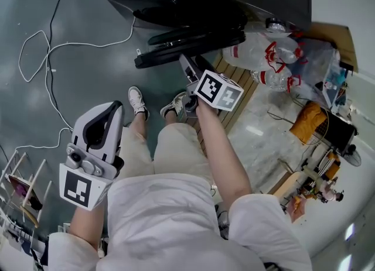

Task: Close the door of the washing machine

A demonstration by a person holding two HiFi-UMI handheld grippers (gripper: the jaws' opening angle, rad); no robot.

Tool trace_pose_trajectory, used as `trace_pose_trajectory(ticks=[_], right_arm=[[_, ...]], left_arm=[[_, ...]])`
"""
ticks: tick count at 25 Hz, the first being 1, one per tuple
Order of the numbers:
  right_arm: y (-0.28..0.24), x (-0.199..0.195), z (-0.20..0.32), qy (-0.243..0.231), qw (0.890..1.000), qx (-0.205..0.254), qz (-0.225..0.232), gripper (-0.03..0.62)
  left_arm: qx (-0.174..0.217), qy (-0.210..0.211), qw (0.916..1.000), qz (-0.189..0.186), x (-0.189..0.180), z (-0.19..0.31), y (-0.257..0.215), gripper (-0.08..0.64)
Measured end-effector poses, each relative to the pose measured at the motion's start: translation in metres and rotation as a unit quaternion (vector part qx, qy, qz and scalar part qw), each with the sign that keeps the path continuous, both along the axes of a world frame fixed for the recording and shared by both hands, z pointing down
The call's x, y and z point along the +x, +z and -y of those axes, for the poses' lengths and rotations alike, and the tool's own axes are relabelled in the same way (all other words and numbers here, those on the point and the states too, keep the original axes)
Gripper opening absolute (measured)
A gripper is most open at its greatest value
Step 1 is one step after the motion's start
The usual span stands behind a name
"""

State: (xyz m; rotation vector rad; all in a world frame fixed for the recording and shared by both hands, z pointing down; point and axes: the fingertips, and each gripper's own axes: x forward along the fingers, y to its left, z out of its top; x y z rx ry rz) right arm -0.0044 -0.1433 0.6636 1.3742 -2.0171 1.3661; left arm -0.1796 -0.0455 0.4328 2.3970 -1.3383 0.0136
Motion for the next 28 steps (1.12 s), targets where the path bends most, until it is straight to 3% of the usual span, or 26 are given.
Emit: trace_pose_trajectory(ticks=[13, 19, 22, 28], right_arm=[[0.0, -0.022, 0.038, -0.011, 0.999, 0.032, -0.014, 0.261], [0.004, -0.027, 0.061, -0.033, 0.997, 0.047, -0.06, 0.242], [0.009, -0.021, 0.078, -0.022, 0.994, 0.059, -0.091, 0.118], [0.009, -0.02, 0.099, 0.025, 0.991, 0.08, -0.104, 0.097]], left_arm=[[-0.009, -0.019, 0.9998, 0.001, -0.019, -0.003, 0.007, 0.005], [-0.013, -0.021, 0.9997, 0.003, -0.025, -0.002, 0.011, 0.005], [-0.013, -0.024, 0.9996, 0.004, -0.028, -0.001, 0.012, 0.005], [-0.018, -0.028, 0.9994, 0.006, -0.033, -0.004, 0.018, 0.005]])
